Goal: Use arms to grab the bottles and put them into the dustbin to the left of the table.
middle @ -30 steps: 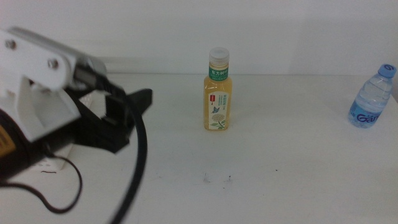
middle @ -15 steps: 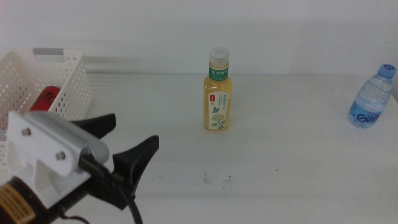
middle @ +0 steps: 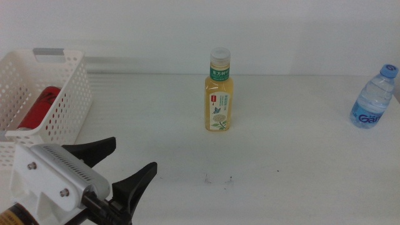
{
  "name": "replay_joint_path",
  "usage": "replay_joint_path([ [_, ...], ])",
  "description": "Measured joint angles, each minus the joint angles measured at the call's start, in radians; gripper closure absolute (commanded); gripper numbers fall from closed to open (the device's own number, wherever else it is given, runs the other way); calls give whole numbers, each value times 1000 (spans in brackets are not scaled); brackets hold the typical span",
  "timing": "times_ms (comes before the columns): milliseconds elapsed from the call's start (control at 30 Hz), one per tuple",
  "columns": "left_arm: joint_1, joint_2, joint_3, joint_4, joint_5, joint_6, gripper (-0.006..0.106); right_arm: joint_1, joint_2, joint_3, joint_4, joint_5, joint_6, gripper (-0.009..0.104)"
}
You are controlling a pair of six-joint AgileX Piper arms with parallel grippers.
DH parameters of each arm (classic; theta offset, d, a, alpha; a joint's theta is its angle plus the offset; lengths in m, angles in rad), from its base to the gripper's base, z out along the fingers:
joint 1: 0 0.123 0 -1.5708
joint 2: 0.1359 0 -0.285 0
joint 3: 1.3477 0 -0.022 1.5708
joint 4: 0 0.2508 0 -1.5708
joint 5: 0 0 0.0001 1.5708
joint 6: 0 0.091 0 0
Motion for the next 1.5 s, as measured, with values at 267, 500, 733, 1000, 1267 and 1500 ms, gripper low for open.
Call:
replay_joint_path([
  [267, 0, 0, 0, 2, 48, 0, 12, 0, 0, 0, 0, 0, 0, 2],
  [500, 0, 2, 1, 2, 53, -12, 12, 0, 0, 0, 0, 0, 0, 2],
  [733, 0, 144, 2, -27, -59, -18, 9, 0, 0, 0, 0, 0, 0, 2],
  [1000, 0, 421, -14, -27, -339, -42, 9, 0, 0, 0, 0, 0, 0, 2],
  [1267, 0, 650, -185, -34, -399, -46, 9, 0, 0, 0, 0, 0, 0, 2],
  [1500, 0, 842, -371, -34, -403, -46, 9, 0, 0, 0, 0, 0, 0, 2],
])
